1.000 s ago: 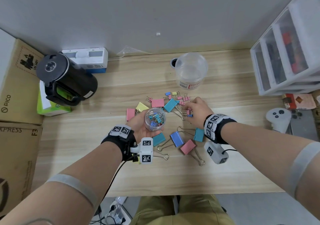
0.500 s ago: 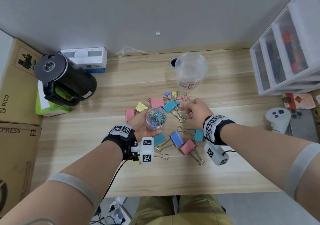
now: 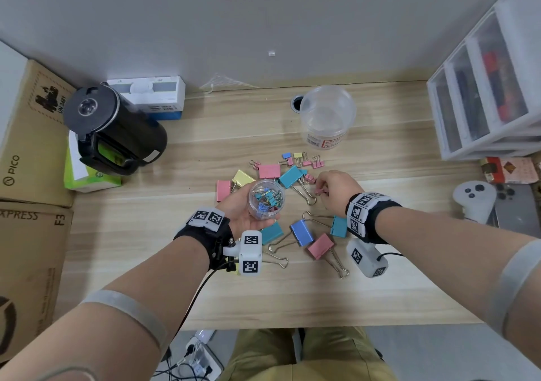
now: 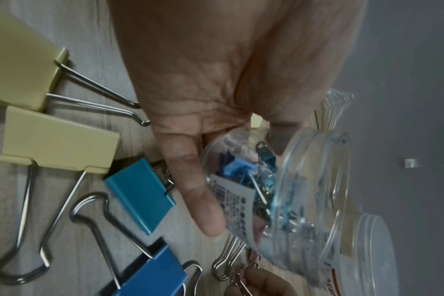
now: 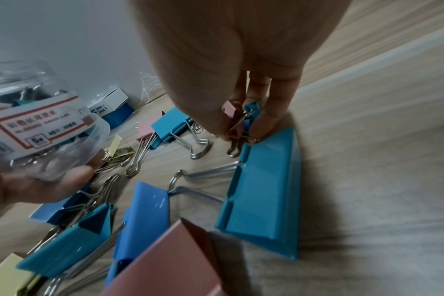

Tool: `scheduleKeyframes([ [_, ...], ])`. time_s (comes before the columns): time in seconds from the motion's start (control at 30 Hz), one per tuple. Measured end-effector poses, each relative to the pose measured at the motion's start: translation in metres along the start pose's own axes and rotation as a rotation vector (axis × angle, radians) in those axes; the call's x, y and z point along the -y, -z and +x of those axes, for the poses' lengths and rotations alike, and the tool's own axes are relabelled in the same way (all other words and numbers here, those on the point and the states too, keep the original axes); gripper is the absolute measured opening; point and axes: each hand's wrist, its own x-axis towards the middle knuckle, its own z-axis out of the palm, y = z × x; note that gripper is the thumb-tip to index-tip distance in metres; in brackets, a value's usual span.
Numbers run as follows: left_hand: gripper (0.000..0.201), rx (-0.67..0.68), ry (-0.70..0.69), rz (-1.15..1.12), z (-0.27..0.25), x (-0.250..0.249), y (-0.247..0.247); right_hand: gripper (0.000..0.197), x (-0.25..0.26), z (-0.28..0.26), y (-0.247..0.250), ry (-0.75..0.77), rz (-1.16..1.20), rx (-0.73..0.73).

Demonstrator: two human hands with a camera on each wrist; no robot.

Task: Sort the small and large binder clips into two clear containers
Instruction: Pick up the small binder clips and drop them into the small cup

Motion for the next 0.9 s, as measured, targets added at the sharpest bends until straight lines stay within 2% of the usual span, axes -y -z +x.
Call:
scheduleKeyframes([
  [0.07, 0.046, 0.000, -0.002, 0.006, 0.000, 0.000, 0.001, 0.023, 0.000, 0.001, -0.001, -0.007, -0.005, 0.002],
  [0.37, 0.049, 0.016, 0.007, 0.014, 0.000, 0.002, 0.003, 0.007, 0.005, 0.003, -0.002, -0.017, -0.047, -0.030],
  [0.63, 0.046, 0.028, 0.010, 0.005, 0.002, 0.005, 0.003, 0.010, 0.013, -0.001, 0.004, -0.015, -0.100, -0.005],
  [0.73, 0.046, 0.032, 0.013, 0.007, 0.001, 0.006, 0.000, 0.024, 0.018, 0.001, 0.010, -0.056, -0.108, 0.064],
  [0.83, 0.046, 0.029, 0.011, 0.013, 0.000, 0.007, -0.001, 0.007, 0.021, 0.002, 0.012, -0.090, -0.110, 0.071],
  [0.9, 0.046, 0.029, 0.010, 0.017, 0.001, 0.007, -0.001, 0.009, 0.022, 0.001, 0.012, -0.089, -0.115, 0.073],
])
